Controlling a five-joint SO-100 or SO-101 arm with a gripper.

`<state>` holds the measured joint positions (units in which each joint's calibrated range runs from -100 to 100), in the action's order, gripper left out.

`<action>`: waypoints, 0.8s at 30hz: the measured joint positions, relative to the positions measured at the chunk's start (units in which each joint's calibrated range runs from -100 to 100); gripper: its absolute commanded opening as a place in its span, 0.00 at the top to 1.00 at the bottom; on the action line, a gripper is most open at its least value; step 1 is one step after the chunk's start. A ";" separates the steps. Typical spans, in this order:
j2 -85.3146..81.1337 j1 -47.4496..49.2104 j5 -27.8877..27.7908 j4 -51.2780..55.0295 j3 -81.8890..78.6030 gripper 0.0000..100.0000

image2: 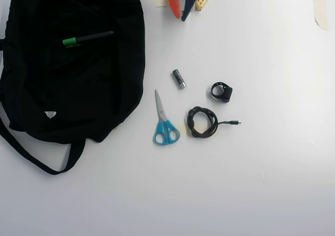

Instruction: Put the green marker into the black bag

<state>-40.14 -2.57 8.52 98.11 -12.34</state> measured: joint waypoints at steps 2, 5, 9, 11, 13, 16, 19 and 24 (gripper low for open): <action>-2.99 2.42 -0.88 -2.23 -3.30 0.98; -9.71 6.69 -1.37 -7.30 -8.18 0.98; -19.34 11.02 -1.47 -15.71 -19.10 0.98; -24.66 12.49 -1.66 -20.52 -26.42 0.98; -30.14 13.81 -2.88 -24.99 -34.51 0.98; -38.94 14.33 -6.30 -29.54 -46.93 0.98; -47.24 15.28 -7.81 -30.31 -56.76 0.98; -55.62 15.87 -8.06 -29.97 -67.30 0.98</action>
<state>-95.77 13.30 0.46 68.14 -79.64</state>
